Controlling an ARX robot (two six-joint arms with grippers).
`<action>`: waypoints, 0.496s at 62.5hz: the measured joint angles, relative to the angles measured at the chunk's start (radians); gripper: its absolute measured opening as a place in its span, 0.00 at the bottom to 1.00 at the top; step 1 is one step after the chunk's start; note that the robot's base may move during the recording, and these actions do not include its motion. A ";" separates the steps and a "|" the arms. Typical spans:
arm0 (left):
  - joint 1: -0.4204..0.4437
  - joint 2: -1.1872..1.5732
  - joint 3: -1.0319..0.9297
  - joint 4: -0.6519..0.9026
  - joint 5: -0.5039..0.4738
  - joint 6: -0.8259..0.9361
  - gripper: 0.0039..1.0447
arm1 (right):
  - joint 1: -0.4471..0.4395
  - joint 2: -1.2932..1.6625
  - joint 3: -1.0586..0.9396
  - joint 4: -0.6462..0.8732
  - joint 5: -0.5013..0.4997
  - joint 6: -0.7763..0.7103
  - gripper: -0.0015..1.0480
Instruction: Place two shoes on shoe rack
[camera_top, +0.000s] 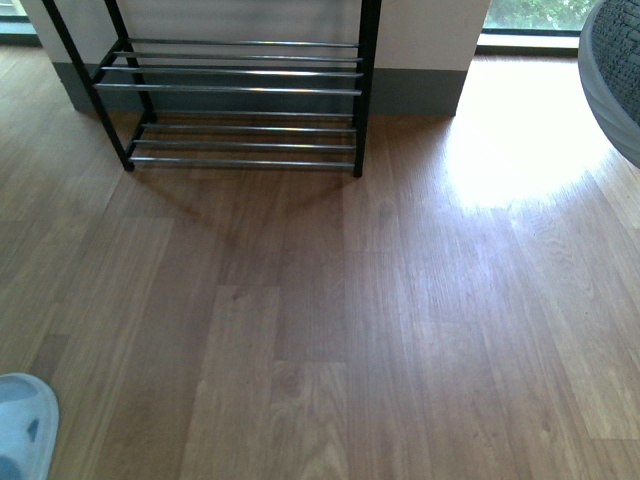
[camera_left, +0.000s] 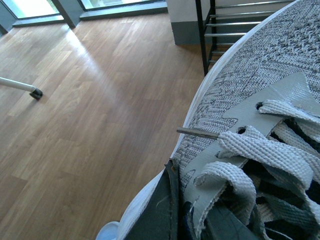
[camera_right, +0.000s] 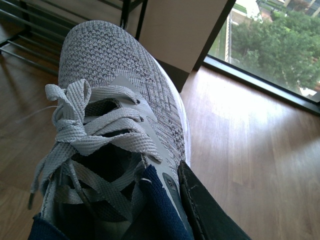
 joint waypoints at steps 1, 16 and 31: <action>0.000 0.000 0.000 0.000 0.000 0.000 0.01 | 0.000 0.000 0.000 0.000 0.000 0.000 0.01; 0.000 0.000 0.000 0.000 -0.001 0.000 0.01 | 0.000 0.000 0.000 0.000 -0.002 0.000 0.01; 0.000 0.001 0.000 0.000 0.007 0.000 0.01 | 0.000 0.000 0.000 0.000 0.004 0.000 0.01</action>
